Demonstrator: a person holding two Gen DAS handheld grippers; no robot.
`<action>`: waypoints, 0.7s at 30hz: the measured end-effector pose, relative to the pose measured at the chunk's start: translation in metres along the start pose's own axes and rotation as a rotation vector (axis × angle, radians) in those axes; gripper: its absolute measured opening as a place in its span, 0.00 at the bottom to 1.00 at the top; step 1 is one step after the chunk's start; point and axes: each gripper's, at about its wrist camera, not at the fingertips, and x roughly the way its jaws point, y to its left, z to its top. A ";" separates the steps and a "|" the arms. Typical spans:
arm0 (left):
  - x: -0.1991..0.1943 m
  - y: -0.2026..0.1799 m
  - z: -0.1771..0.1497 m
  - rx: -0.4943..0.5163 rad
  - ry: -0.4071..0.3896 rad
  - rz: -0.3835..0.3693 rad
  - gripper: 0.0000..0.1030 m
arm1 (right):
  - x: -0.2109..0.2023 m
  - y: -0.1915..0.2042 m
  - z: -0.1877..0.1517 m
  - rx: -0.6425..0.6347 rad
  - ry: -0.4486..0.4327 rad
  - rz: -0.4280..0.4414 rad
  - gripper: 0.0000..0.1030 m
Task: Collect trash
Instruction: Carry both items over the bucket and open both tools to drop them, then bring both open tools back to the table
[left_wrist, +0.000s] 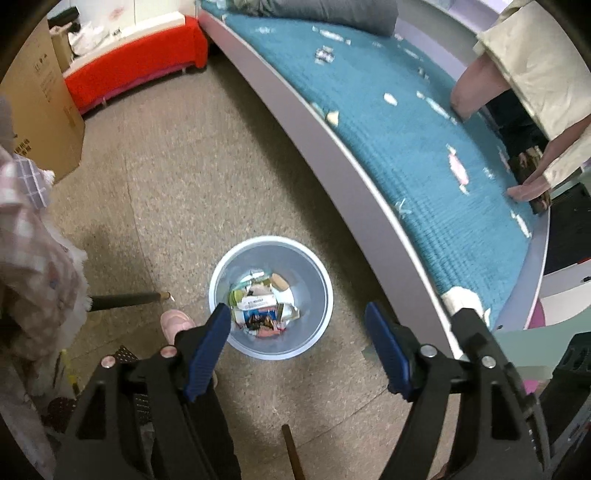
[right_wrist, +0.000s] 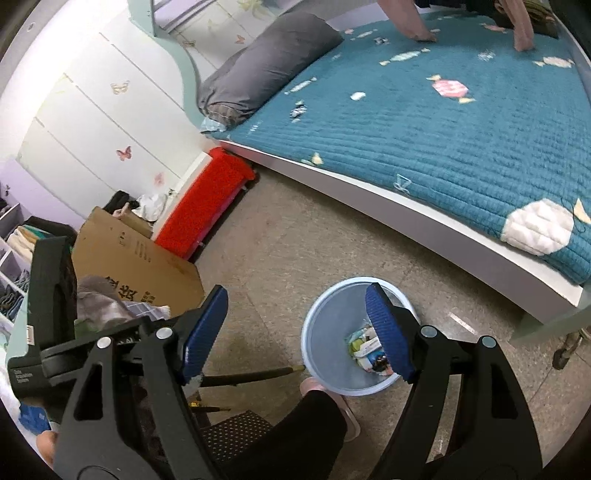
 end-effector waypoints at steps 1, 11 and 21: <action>-0.011 -0.001 -0.001 0.000 -0.018 -0.004 0.72 | -0.005 0.006 0.002 -0.009 -0.010 0.012 0.74; -0.132 0.019 -0.008 -0.016 -0.222 0.004 0.75 | -0.054 0.094 0.007 -0.125 -0.062 0.144 0.76; -0.253 0.123 -0.025 -0.086 -0.376 0.136 0.78 | -0.057 0.244 -0.018 -0.366 0.009 0.281 0.77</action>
